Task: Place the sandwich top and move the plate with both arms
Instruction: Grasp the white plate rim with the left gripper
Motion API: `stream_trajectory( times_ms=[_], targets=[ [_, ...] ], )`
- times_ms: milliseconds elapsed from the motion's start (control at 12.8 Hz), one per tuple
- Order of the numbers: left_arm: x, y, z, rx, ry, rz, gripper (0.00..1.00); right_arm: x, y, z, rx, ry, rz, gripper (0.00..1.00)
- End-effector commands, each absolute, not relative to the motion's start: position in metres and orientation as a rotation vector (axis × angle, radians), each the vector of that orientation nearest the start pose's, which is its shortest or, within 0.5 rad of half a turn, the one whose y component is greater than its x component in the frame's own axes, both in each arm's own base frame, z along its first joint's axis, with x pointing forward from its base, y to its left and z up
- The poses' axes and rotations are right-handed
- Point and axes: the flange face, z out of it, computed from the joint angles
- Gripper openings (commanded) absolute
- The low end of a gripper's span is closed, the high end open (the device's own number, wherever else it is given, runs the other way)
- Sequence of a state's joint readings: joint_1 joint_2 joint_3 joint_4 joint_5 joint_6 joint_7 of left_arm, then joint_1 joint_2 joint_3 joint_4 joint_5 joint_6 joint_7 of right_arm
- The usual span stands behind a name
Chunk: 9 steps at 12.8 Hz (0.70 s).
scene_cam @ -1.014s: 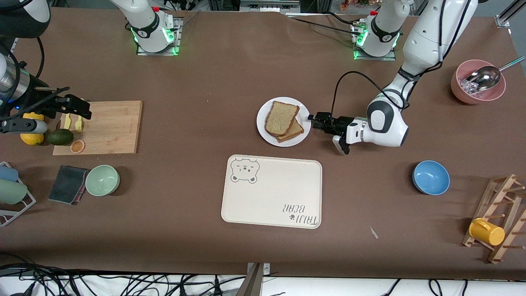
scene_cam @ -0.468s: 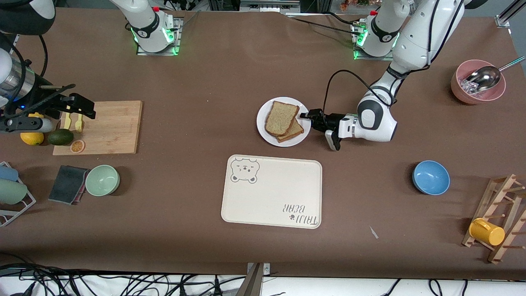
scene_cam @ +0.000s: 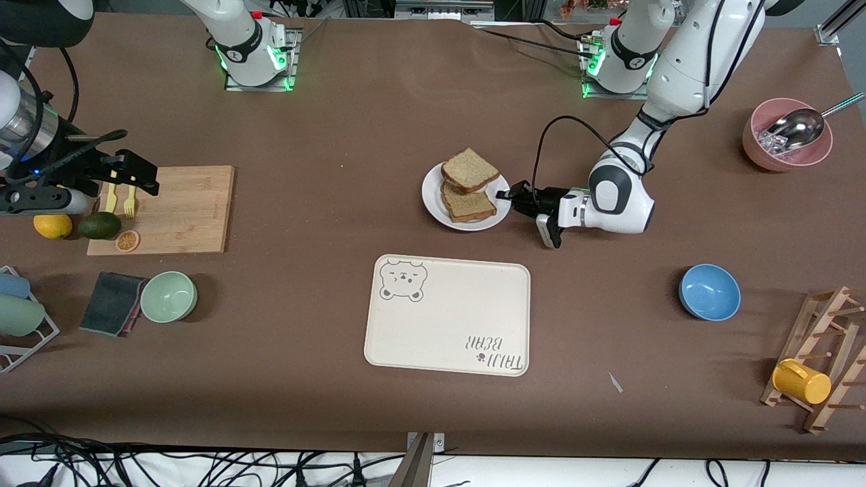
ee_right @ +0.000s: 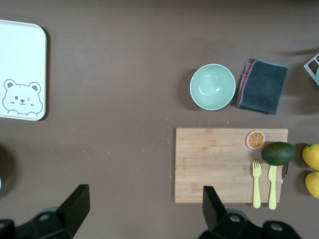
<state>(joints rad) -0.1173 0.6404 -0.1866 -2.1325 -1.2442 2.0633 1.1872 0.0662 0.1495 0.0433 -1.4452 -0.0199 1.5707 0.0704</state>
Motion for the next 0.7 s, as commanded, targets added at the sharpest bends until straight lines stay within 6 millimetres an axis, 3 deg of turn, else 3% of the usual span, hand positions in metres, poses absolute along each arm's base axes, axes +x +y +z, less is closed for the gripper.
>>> stream_trajectory(
  times_ms=[0,312,624],
  targets=[
    [0.467,-0.205,0.095,1.980,-0.426,-0.153,0.00,0.598,0.057,0.602,-3.170,-0.070,0.023,1.00],
    [0.469,-0.193,0.092,1.954,-0.347,-0.189,0.00,0.598,0.058,0.602,-3.169,-0.067,0.023,1.00],
    [0.473,-0.201,0.096,1.966,-0.157,-0.325,0.00,0.599,0.059,0.601,-3.168,-0.072,0.023,1.00]
  ],
)
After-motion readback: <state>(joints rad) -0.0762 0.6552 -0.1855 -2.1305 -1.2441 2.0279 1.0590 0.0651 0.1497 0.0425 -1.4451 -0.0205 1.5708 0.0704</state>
